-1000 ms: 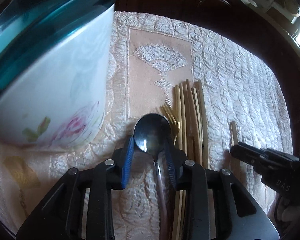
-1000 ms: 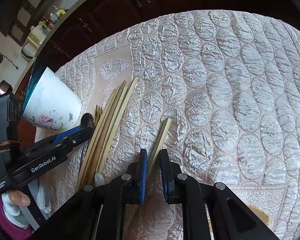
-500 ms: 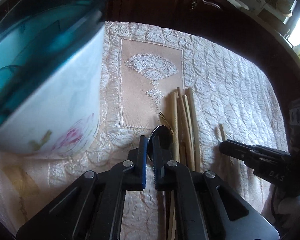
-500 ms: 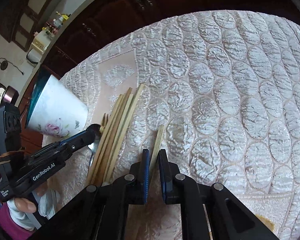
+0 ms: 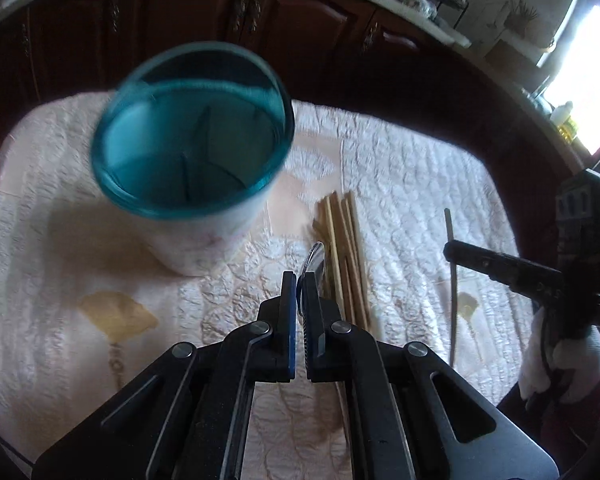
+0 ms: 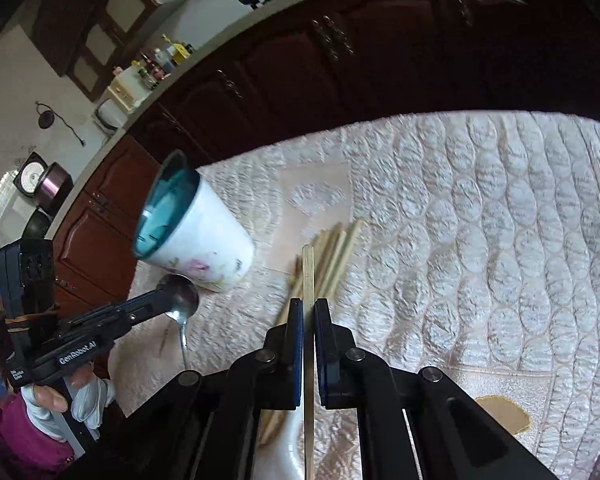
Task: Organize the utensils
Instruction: 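Carry the spoon into the holder with the left tool while the right tool carries a chopstick there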
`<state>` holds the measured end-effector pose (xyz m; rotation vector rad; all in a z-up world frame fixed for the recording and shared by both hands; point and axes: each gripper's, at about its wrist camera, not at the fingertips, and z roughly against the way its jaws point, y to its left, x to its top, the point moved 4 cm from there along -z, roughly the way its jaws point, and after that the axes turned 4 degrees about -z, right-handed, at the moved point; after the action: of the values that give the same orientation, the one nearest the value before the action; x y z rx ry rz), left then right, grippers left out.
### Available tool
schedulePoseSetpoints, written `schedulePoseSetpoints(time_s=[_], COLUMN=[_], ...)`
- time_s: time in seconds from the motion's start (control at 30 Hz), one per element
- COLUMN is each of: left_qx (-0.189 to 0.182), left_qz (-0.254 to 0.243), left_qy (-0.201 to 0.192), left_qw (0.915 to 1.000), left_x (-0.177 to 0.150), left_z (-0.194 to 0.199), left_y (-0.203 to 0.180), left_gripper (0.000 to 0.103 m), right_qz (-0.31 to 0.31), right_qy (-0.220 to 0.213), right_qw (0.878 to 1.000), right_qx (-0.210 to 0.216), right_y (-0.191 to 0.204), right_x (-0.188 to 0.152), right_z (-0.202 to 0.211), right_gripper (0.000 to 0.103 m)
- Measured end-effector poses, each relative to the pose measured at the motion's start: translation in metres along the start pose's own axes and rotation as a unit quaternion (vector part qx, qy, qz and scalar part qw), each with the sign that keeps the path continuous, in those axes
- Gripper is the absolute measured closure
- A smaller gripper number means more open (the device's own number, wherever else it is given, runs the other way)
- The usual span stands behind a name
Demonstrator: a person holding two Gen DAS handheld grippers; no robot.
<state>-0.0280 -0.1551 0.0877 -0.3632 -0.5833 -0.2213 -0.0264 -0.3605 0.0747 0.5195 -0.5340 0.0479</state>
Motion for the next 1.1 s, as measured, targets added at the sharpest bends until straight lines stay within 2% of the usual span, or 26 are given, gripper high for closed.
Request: schedulePoseSetpoints(time_s=[0.33,0.57,0.7,0.83,0.97,1.1], left_qx=[-0.008,0.037,0.101,0.138,0.184,0.202], left_qz=[0.014,0.029,0.024,0.023,0.007,-0.005], left_qy=[-0.081,-0.159,-0.202,-0.223,-0.236,-0.238], left_qw=[0.9966,0.9862,0.9738,0.9648,0.9542,0.9501], left_x=[0.026,0.074,0.1,0.118,0.125,0.124], left_z=[0.091,0.135,0.14,0.129,0.108,0.087], left_y=[0.022,0.046,0.059,0.072,0.079,0.083], left_gripper=[0.102,0.102,0.102,0.102,0.102,0.102], right_qz=[0.053,0.077,0.084,0.091,0.091,0.097], right_qy=[-0.032,-0.112,-0.151,-0.184,-0.204,-0.21], right_qw=[0.998,0.989,0.983,0.977,0.974,0.973], right_qx=[0.027,0.064,0.063,0.059,0.049,0.021], right_y=[0.063,0.123,0.155,0.181,0.192,0.194], right_x=[0.028,0.089,0.125,0.156,0.174,0.179], right_z=[0.027,0.053,0.051,0.045,0.03,-0.006], right_gripper=[0.098,0.098,0.098,0.098,0.098,0.098])
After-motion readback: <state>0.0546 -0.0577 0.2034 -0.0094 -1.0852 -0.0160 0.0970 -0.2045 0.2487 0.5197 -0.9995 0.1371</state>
